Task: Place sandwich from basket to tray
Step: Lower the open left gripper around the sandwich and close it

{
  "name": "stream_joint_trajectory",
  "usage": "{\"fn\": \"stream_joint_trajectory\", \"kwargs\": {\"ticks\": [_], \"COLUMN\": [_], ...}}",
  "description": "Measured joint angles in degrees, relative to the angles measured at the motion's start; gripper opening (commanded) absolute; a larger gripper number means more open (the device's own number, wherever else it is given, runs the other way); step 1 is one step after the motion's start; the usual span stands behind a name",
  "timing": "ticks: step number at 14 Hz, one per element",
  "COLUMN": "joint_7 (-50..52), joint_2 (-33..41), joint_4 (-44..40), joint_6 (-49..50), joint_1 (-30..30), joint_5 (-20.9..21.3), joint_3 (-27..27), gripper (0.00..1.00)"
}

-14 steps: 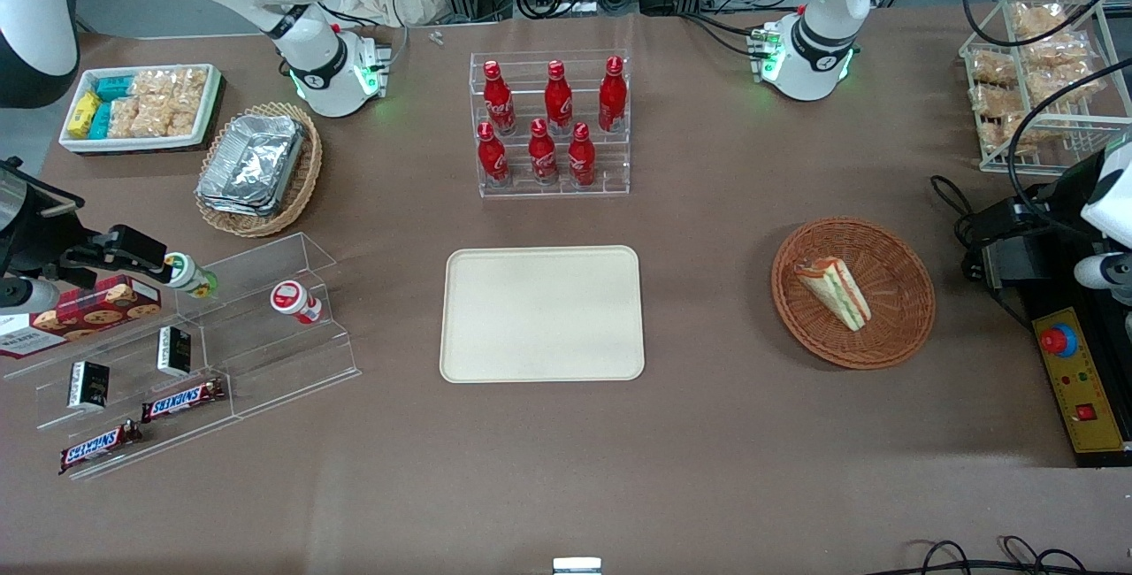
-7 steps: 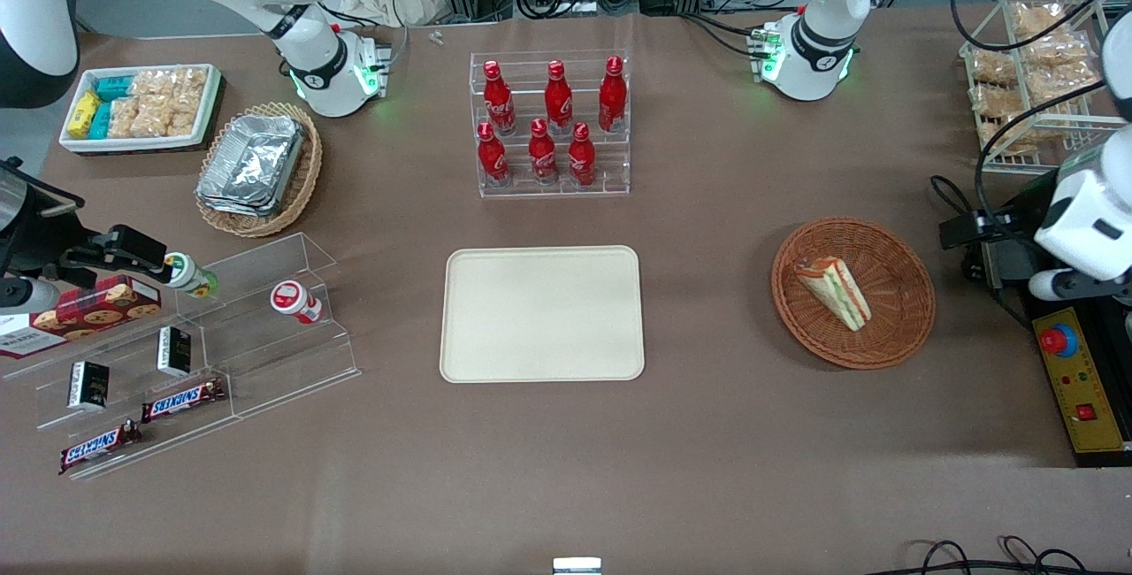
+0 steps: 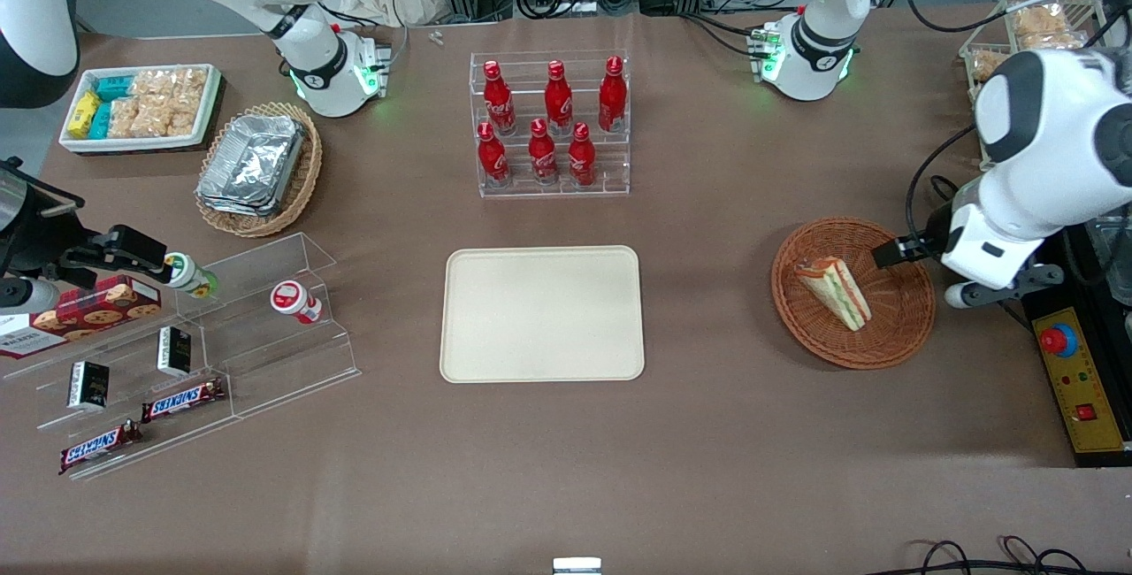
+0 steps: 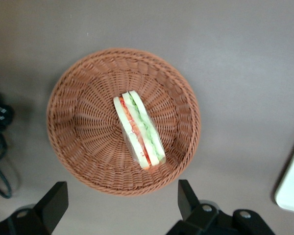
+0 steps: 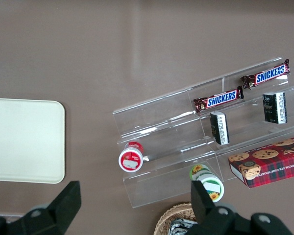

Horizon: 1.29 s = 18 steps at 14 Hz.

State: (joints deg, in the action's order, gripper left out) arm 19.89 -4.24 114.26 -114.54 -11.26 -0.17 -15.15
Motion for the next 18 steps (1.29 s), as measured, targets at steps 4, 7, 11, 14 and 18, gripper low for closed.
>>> {"fn": "stream_joint_trajectory", "kwargs": {"ticks": [4, 7, 11, 14, 18], "joint_7": [7.31, 12.41, 14.57, 15.26, 16.21], "joint_2": [-0.99, -3.86, -7.55, -9.47, -10.60], "joint_4": [7.84, 8.87, 9.61, 10.63, 12.91], "joint_6": [-9.44, -13.26, -17.18, -20.23, -23.76], "joint_1": [0.00, 0.23, 0.25, 0.24, 0.24], "joint_5": [-0.11, -0.11, -0.11, -0.11, -0.11], "joint_3": [0.05, 0.00, 0.00, 0.01, 0.02], "gripper": [0.93, 0.93, 0.98, 0.98, 0.69]}}
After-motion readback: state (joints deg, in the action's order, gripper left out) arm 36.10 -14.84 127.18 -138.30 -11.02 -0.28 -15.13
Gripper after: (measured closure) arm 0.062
